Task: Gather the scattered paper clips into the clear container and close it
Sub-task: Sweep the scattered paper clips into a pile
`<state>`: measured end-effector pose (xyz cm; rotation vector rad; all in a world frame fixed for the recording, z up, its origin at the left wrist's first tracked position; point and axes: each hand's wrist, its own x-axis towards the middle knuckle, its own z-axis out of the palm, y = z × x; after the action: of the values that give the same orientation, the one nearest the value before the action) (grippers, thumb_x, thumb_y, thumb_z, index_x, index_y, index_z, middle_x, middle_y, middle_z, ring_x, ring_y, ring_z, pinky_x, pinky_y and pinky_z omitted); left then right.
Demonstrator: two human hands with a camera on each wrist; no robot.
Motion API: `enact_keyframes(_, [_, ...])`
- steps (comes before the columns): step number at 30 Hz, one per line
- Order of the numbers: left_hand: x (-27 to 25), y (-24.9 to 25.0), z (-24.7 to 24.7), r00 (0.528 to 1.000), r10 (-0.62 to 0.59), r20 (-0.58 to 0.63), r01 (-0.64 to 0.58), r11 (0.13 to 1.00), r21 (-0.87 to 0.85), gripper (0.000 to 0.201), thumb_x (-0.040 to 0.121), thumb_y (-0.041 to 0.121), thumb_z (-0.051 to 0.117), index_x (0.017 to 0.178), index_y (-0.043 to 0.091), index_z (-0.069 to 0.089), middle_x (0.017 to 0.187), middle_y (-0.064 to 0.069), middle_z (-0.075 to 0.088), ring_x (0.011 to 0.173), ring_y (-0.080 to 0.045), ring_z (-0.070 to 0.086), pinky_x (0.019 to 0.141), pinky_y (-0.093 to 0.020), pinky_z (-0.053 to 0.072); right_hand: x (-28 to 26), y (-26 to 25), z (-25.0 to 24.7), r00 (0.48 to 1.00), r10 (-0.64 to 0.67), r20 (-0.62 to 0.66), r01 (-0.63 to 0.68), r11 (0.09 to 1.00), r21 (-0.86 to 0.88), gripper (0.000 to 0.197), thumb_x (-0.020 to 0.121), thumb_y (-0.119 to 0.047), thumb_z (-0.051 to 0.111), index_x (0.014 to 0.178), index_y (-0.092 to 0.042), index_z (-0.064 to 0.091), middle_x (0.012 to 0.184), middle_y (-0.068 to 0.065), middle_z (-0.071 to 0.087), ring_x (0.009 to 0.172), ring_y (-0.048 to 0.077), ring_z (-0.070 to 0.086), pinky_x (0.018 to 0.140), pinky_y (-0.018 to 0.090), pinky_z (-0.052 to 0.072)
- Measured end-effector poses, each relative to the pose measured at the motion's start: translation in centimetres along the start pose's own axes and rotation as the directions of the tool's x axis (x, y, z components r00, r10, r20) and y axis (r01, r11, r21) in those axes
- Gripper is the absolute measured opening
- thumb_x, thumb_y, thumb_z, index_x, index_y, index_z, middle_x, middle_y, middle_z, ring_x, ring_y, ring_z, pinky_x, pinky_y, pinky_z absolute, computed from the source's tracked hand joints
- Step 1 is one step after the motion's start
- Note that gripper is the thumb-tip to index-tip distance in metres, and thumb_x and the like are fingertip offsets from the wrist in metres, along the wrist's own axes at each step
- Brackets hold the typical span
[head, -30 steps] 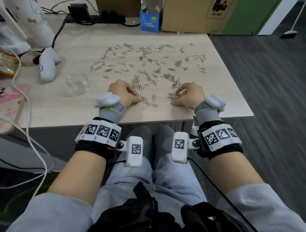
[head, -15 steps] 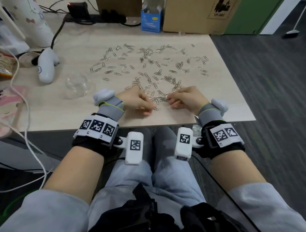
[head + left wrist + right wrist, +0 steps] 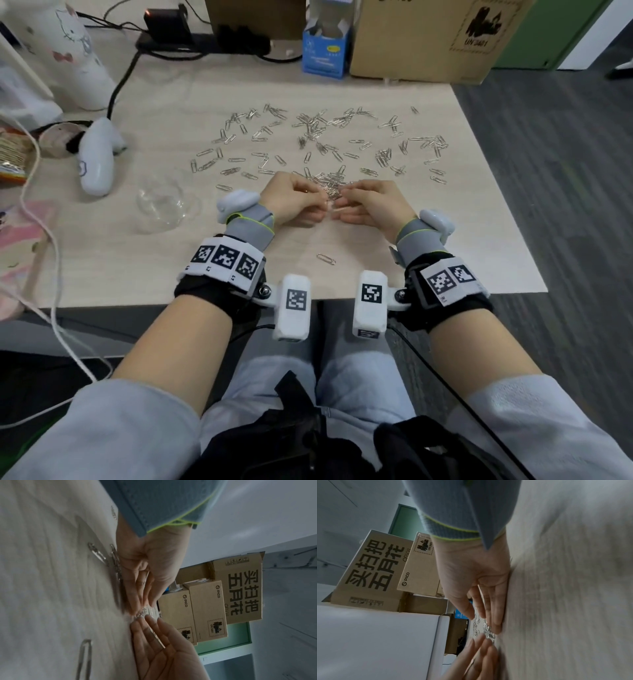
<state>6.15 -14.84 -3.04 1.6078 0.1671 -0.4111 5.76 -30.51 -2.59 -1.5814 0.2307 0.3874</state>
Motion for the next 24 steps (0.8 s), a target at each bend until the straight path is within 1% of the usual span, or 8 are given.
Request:
enact_keyframes(2, [-0.7, 0.5, -0.4, 0.988, -0.094, 0.119, 0.087, 0.994, 0.066, 0.015, 0.086, 0.014, 0.062, 0.076, 0.003, 0.065, 0.054, -0.004, 0.069, 0.043, -0.01, 0.063, 0.046, -0.019, 0.055, 0.3, -0.3, -0.1, 0.999, -0.034, -0.023, 0.033, 0.999, -0.024, 0.005, 0.091, -0.008, 0.054, 0.095, -0.007, 0.058, 0.077, 0.008, 0.064, 0.048, 0.009, 0.065, 0.053, 0.019, 0.055])
enact_keyframes(5, [-1.8, 0.9, -0.4, 0.909, -0.239, 0.342, 0.174, 0.962, 0.21, 0.029, 0.09, 0.021, 0.055, 0.077, -0.003, 0.064, 0.054, -0.007, 0.07, 0.048, -0.014, 0.068, 0.045, -0.015, 0.053, 0.8, -0.7, -0.6, 0.991, -0.068, -0.115, 0.07, 0.997, 0.017, 0.01, 0.089, -0.007, 0.055, 0.081, -0.009, 0.059, 0.072, 0.009, 0.065, 0.044, 0.01, 0.063, 0.047, 0.021, 0.052])
enact_keyframes(9, [-2.0, 0.3, 0.4, 0.839, -0.379, 0.389, 0.233, 0.898, 0.372, 0.04, 0.09, 0.033, 0.056, 0.08, -0.004, 0.067, 0.061, -0.012, 0.072, 0.054, -0.019, 0.07, 0.048, -0.017, 0.055, 1.2, -0.4, -1.3, 0.975, -0.058, -0.217, 0.068, 0.997, 0.041, 0.011, 0.088, -0.006, 0.055, 0.078, -0.006, 0.058, 0.07, 0.009, 0.065, 0.043, 0.01, 0.063, 0.046, 0.019, 0.053])
enact_keyframes(12, [-1.3, 0.4, 0.8, 0.878, -0.35, 0.326, 0.239, 0.911, 0.336, 0.039, 0.093, 0.031, 0.051, 0.08, -0.003, 0.065, 0.059, -0.008, 0.072, 0.053, -0.016, 0.07, 0.047, -0.017, 0.055, 1.4, -0.2, -1.6, 0.975, -0.037, -0.221, 0.047, 0.998, 0.038, 0.011, 0.088, -0.006, 0.055, 0.078, -0.006, 0.058, 0.071, 0.009, 0.064, 0.042, 0.01, 0.063, 0.047, 0.018, 0.053])
enact_keyframes(16, [-0.2, 0.7, 1.1, 0.987, -0.136, 0.089, 0.119, 0.977, 0.176, 0.03, 0.093, 0.024, 0.053, 0.076, 0.002, 0.063, 0.058, -0.005, 0.069, 0.046, -0.01, 0.066, 0.044, -0.019, 0.053, 1.4, -0.4, -1.5, 0.981, -0.046, -0.187, 0.054, 0.998, 0.038, 0.009, 0.088, -0.008, 0.057, 0.079, -0.007, 0.06, 0.071, 0.007, 0.064, 0.045, 0.01, 0.064, 0.05, 0.018, 0.054])
enact_keyframes(20, [-0.5, 1.4, -0.1, 0.999, 0.032, -0.015, -0.03, 0.991, 0.134, 0.012, 0.09, 0.015, 0.058, 0.092, 0.003, 0.061, 0.072, -0.007, 0.066, 0.042, -0.007, 0.063, 0.039, -0.019, 0.05, 0.9, -1.1, -1.5, 0.97, -0.103, -0.222, 0.111, 0.994, 0.025, 0.009, 0.087, -0.005, 0.057, 0.081, -0.003, 0.062, 0.067, 0.008, 0.062, 0.041, 0.011, 0.06, 0.047, 0.022, 0.05])
enact_keyframes(22, [-0.8, 1.4, -1.5, 0.995, 0.081, -0.063, -0.068, 0.98, 0.189, 0.007, 0.084, 0.012, 0.066, 0.089, 0.007, 0.063, 0.065, -0.004, 0.067, 0.04, -0.008, 0.061, 0.038, -0.017, 0.046, 0.8, -1.2, -2.0, 0.946, -0.142, -0.293, 0.121, 0.989, -0.091, 0.008, 0.085, -0.009, 0.06, 0.081, -0.004, 0.065, 0.064, 0.006, 0.061, 0.035, 0.008, 0.055, 0.04, 0.019, 0.045])
enact_keyframes(24, [-1.0, 1.3, -3.2, 0.984, 0.118, -0.13, -0.069, 0.941, 0.332, 0.012, 0.074, 0.011, 0.075, 0.08, 0.013, 0.065, 0.058, -0.002, 0.066, 0.037, -0.008, 0.058, 0.04, -0.017, 0.047, 0.8, -1.0, -2.6, 0.904, -0.195, -0.38, 0.093, 0.958, -0.27, 0.012, 0.078, -0.018, 0.067, 0.067, -0.015, 0.064, 0.06, 0.0, 0.06, 0.039, 0.009, 0.053, 0.044, 0.021, 0.042])
